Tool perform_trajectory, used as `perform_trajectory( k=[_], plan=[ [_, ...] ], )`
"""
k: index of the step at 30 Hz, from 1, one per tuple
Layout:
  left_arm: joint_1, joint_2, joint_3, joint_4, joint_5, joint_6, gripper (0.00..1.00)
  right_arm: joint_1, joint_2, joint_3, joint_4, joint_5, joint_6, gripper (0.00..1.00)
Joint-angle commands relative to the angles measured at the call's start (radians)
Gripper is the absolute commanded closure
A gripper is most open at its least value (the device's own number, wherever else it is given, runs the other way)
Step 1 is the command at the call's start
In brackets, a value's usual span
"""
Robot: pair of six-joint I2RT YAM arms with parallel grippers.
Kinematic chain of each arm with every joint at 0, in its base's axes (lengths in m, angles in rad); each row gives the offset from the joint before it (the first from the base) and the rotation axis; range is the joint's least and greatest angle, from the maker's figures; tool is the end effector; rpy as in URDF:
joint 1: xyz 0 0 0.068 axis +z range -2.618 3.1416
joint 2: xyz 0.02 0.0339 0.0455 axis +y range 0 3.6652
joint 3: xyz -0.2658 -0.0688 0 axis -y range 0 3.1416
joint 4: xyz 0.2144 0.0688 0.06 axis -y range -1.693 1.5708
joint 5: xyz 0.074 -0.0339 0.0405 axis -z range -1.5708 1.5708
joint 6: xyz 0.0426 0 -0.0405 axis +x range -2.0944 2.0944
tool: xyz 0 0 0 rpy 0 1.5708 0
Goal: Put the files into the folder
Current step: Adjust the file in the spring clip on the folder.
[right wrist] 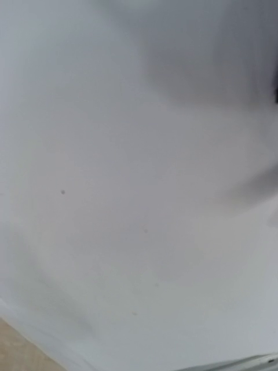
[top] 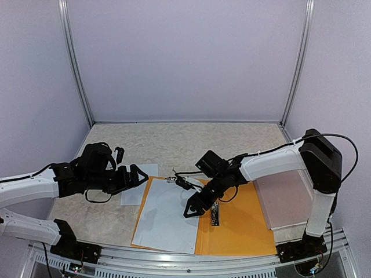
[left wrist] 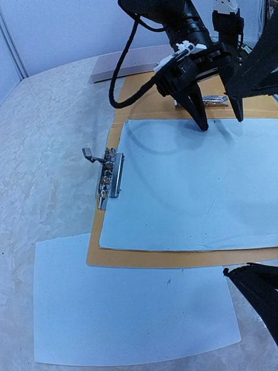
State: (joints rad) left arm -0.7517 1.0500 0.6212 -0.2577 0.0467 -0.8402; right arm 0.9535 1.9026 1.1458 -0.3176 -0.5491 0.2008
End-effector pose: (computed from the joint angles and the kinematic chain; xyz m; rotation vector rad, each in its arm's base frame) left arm 0.1432 -0.1365 0.2356 -0.0802 2.4165 -0.8573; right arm 0.1881 0.3033 0.1642 -1.2294 2.5607 1.0605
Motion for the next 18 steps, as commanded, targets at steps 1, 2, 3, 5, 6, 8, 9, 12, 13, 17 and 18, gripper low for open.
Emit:
perform_trajectory(
  k=[1, 2, 3, 5, 6, 8, 9, 12, 13, 17, 18],
  plan=[
    [0.006, 0.002, -0.014, -0.015, 0.001, 0.012, 0.04, -0.003, 0.017, 0.027, -0.049, 0.031, -0.023, 0.41],
    [0.006, 0.004, -0.012, -0.016, 0.002, 0.012, 0.04, -0.003, 0.015, 0.028, -0.053, 0.035, -0.026, 0.41],
    [0.006, 0.004, -0.012, -0.015, 0.004, 0.013, 0.04, -0.004, 0.015, 0.029, -0.056, 0.037, -0.027, 0.41],
    [0.006, 0.011, -0.011, -0.015, 0.008, 0.014, 0.04, -0.005, 0.014, 0.036, -0.065, 0.043, -0.031, 0.41],
    [0.006, 0.013, -0.011, -0.013, 0.01, 0.013, 0.04, -0.007, 0.016, 0.038, -0.068, 0.047, -0.034, 0.41],
    [0.006, 0.016, -0.011, -0.007, 0.017, 0.013, 0.04, -0.007, 0.018, 0.044, -0.072, 0.049, -0.037, 0.41],
    [0.006, 0.02, -0.011, -0.005, 0.02, 0.013, 0.04, -0.006, 0.021, 0.047, -0.072, 0.047, -0.037, 0.41],
    [0.006, 0.026, -0.011, -0.002, 0.027, 0.012, 0.04, -0.007, 0.021, 0.056, -0.063, 0.033, -0.033, 0.41],
    [0.006, 0.027, -0.011, -0.002, 0.027, 0.013, 0.04, -0.006, 0.02, 0.059, -0.058, 0.028, -0.032, 0.41],
    [0.006, 0.037, -0.007, 0.006, 0.03, 0.026, 0.04, -0.007, 0.007, 0.071, -0.04, 0.026, -0.022, 0.36],
    [0.006, 0.04, -0.003, 0.009, 0.03, 0.032, 0.03, -0.007, -0.002, 0.075, -0.035, 0.029, -0.019, 0.35]
  ],
)
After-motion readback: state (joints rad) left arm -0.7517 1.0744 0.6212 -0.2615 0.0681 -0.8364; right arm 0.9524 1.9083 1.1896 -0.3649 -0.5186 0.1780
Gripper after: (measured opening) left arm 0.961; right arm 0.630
